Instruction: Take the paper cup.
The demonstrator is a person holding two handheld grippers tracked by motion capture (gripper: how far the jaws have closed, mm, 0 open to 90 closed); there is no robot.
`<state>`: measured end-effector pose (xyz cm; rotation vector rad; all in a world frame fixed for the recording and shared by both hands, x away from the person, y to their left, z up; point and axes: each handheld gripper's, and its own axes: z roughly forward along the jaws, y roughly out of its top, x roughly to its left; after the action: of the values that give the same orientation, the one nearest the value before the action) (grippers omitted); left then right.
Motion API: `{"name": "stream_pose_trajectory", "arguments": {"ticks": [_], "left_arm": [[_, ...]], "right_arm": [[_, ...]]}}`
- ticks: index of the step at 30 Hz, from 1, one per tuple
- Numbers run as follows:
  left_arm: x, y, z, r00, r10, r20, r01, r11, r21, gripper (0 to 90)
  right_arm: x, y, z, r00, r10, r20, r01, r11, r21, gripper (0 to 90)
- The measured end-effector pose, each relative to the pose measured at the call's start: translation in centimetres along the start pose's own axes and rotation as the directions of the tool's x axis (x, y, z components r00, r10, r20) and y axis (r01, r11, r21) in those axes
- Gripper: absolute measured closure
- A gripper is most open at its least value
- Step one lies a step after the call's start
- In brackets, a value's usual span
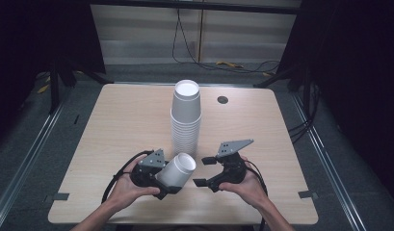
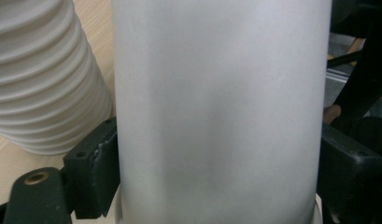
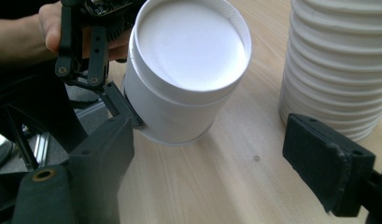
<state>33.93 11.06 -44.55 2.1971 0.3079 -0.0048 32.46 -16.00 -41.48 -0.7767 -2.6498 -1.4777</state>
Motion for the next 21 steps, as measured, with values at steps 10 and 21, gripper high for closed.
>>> {"name": "stream_pose_trajectory", "arguments": {"ticks": [10,21], "left_arm": [[0.38,0.14,0.35,0.999,0.038,-0.023,-0.037,0.9974,0.063,14.8],[-0.09,0.58,0.62,0.9971,0.076,-0.011,-0.074,0.9884,0.133,14.8]], "right_arm": [[-0.13,-0.01,0.42,0.9993,-0.03,0.019,0.029,0.998,0.056,14.3],[-0.11,-0.03,0.32,0.9975,-0.056,0.043,0.052,0.995,0.082,14.9]]}}
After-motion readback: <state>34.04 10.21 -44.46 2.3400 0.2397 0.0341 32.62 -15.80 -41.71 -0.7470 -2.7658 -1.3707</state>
